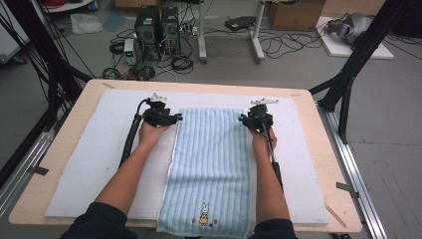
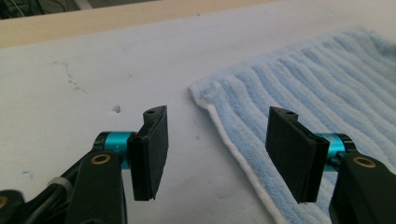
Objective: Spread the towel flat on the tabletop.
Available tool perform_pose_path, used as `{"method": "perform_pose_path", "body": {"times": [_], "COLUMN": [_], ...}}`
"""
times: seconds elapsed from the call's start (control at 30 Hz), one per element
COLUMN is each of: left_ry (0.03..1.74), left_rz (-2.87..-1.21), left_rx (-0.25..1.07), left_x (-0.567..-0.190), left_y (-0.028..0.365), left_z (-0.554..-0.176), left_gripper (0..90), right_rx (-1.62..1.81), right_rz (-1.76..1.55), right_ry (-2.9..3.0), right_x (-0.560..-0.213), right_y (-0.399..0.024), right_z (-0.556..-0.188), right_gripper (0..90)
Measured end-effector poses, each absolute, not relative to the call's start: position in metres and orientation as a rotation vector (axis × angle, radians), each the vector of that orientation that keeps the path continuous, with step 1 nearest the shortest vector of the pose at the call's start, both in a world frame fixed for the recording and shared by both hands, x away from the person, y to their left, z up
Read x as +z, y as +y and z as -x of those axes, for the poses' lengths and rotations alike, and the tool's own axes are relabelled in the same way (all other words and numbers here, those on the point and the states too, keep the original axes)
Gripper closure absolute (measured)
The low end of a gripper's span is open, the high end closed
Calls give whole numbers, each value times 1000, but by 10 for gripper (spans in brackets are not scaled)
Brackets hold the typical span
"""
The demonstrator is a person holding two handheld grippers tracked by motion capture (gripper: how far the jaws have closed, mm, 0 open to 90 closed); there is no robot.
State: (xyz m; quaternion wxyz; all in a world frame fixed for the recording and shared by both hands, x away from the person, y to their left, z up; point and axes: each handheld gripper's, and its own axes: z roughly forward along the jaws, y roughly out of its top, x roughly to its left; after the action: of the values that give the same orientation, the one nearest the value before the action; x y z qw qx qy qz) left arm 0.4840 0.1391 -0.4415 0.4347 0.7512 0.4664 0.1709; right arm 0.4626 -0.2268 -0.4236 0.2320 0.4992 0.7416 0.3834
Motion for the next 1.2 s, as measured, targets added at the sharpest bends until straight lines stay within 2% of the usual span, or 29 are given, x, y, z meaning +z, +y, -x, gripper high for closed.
{"method": "perform_pose_path", "body": {"times": [0.1, 0.17, 0.23, 0.33, 0.37, 0.43, 0.47, 0.53, 0.67, 0.73, 0.77, 0.8, 0.9, 1.0, 1.07, 1.1, 1.13, 1.17, 1.2], "left_ry": [1216, 1217, 1203, 1124, 1107, 1108, 1125, 1153, 1224, 1233, 1222, 1214, 1217, 1230, 1210, 1192, 1170, 1121, 1104], "left_rz": [-1910, -1941, -1971, -2026, -2045, -2039, -2033, -2012, -1967, -1882, -1855, -1856, -1833, -1864, -1908, -1940, -1983, -2003, -2012], "left_rx": [392, 445, 492, 496, 523, 536, 547, 576, 609, 536, 495, 475, 423, 380, 411, 450, 516, 518, 519], "left_x": [-447, -448, -447, -447, -447, -447, -447, -448, -446, -445, -445, -445, -445, -448, -449, -449, -449, -449, -449], "left_y": [136, 132, 131, 126, 123, 122, 123, 125, 131, 134, 133, 132, 132, 129, 123, 119, 114, 111, 106], "left_z": [-492, -493, -492, -488, -488, -490, -492, -498, -508, -509, -508, -508, -507, -505, -503, -501, -499, -497, -496], "left_gripper": [399, 439, 545, 847, 896, 899, 900, 900, 900, 897, 871, 747, 539, 454, 432, 432, 474, 584, 794], "right_rx": [1089, 1069, 1048, 1011, 994, 946, 941, 983, 871, 906, 924, 929, 932, 948, 953, 954, 958, 977, 990], "right_rz": [-1356, -1366, -1378, -1400, -1407, -1434, -1442, -1486, -1394, -1426, -1449, -1464, -1463, -1403, -1361, -1341, -1340, -1348, -1359], "right_ry": [2031, 2031, 2041, 2104, 2135, 2171, 2145, 2122, 2113, 2074, 2050, 2038, 2035, 2042, 2061, 2072, 2074, 2071, 2061], "right_x": [-418, -417, -418, -428, -433, -443, -444, -444, -443, -444, -445, -446, -443, -434, -429, -427, -426, -425, -424], "right_y": [-232, -235, -237, -233, -230, -224, -222, -220, -204, -204, -205, -207, -209, -208, -207, -207, -207, -209, -210], "right_z": [-459, -458, -459, -463, -465, -468, -467, -467, -469, -473, -473, -474, -472, -468, -465, -464, -463, -462, -460], "right_gripper": [627, 632, 640, 628, 612, 586, 634, 851, 865, 856, 826, 778, 709, 679, 663, 652, 639, 632, 631]}}
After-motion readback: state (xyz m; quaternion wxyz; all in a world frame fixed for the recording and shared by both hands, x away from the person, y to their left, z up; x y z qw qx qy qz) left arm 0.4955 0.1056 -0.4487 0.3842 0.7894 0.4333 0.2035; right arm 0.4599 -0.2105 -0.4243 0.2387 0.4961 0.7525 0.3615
